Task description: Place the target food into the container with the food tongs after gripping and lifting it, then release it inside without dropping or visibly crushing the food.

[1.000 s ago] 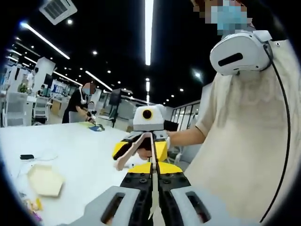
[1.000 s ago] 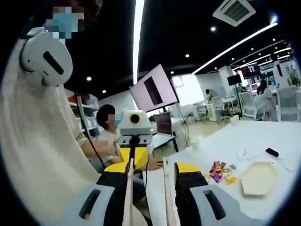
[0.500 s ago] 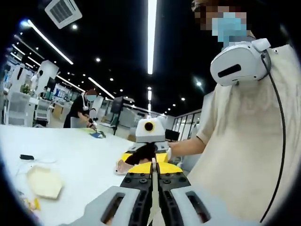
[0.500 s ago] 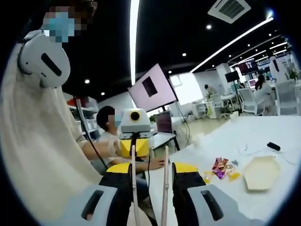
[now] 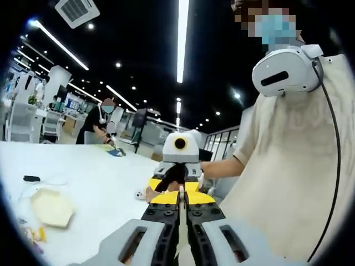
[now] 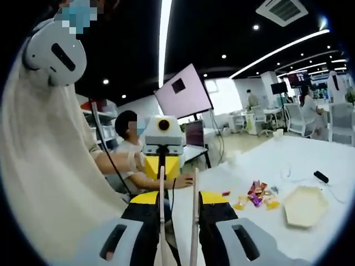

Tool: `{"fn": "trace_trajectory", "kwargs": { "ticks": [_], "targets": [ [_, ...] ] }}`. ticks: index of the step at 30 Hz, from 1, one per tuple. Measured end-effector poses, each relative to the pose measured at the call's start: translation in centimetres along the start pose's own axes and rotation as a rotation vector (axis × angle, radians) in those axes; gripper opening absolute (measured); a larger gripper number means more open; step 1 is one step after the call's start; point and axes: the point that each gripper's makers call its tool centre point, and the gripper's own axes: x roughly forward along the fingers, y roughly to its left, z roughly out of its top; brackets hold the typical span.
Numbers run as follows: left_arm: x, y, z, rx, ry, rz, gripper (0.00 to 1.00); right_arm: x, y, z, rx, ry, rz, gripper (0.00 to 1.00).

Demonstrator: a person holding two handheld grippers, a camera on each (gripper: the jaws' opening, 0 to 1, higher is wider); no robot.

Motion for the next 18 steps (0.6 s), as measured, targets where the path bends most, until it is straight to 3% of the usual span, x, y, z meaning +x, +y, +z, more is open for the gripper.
{"fn": "trace_trajectory", "kwargs": {
  "ticks": [8, 11, 13, 15, 16, 18],
  "targets": [
    [0.2, 0.0, -0.1, 0.004, 0.007, 0.007, 0.0, 0.3, 0.8, -0.6, 0.011, 0.014, 0.032, 0.26],
    [0.2, 0.3, -0.2, -0.007, 0.01, 0.009, 0.01, 0.6, 1.0, -1.5, -0.017, 0.056, 0.041, 0.26],
    [0.6, 0.4, -1.3, -0.028, 0.048, 0.024, 0.02, 0.8, 0.7, -2.6, -0.068, 0.153, 0.044, 0.26],
    [-0.1, 0.7, -2.2, -0.026, 0.083, 0.034, 0.06, 0.9, 0.6, -3.1, -0.063, 0.188, 0.056, 0.27],
    [-0.6, 0.9, -3.6, 0.01, 0.194, 0.062, 0.08, 0.9, 0.5, -4.2, -0.107, 0.257, 0.054, 0.27],
    [-0.8, 1.4, -6.0, 0.108, 0.419, 0.097, 0.11, 1.4, 0.6, -5.3, -0.132, 0.312, 0.053, 0.27]
  ]
}}
